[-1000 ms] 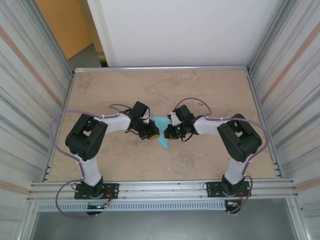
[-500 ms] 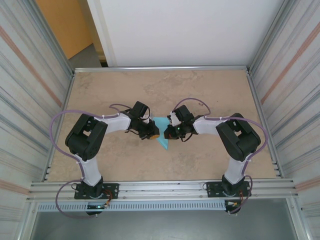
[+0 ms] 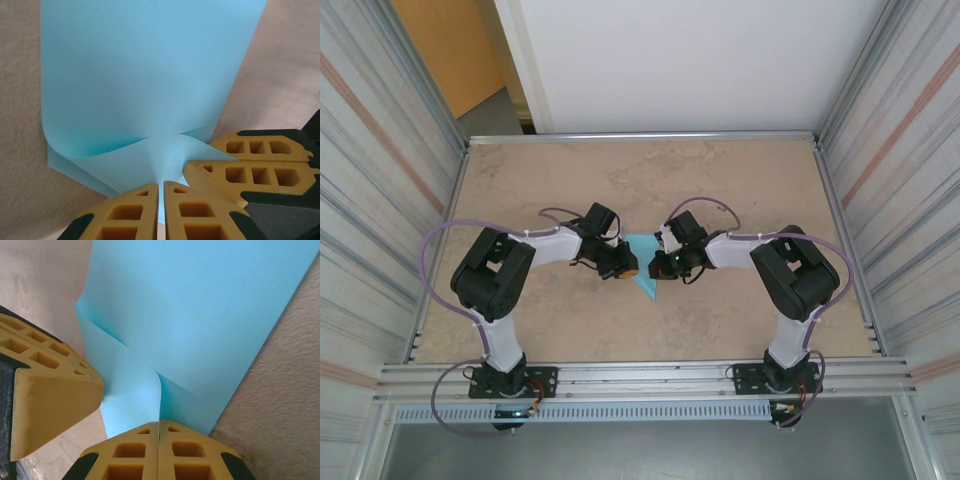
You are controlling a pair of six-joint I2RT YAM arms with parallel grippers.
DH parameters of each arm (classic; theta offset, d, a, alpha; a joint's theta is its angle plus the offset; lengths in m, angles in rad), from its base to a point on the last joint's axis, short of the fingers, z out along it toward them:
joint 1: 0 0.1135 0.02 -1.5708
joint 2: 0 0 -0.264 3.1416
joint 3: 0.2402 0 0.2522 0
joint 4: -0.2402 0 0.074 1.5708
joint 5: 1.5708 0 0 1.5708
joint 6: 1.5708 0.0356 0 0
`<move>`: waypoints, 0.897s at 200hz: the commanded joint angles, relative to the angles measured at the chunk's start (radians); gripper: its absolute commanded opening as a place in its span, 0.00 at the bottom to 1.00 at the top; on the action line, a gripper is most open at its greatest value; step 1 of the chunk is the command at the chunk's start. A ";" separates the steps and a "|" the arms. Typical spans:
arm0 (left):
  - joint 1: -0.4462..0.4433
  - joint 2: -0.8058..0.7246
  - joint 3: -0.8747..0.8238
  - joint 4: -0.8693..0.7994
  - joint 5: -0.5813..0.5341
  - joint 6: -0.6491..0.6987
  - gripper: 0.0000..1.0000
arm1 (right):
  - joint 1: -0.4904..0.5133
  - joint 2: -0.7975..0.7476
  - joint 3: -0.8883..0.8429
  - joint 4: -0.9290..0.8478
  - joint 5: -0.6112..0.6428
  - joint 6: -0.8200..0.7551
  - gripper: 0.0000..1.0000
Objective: Fold a paper plane with a square sheet of paper (pick it up from the middle)
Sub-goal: Third fold the triangle at the center of the table.
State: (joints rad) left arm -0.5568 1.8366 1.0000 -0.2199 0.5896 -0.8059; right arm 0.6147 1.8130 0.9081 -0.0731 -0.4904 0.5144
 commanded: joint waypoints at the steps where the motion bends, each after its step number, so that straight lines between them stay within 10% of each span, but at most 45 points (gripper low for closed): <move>1: -0.006 0.017 0.004 -0.042 -0.026 0.019 0.11 | -0.002 0.011 0.026 -0.026 0.011 -0.022 0.06; 179: -0.007 0.025 -0.010 -0.078 -0.083 0.007 0.09 | -0.007 -0.071 0.048 -0.084 0.036 -0.003 0.25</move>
State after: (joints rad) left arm -0.5568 1.8542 1.0000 -0.2394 0.5556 -0.8062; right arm 0.6147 1.8072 0.9241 -0.1020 -0.4877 0.5140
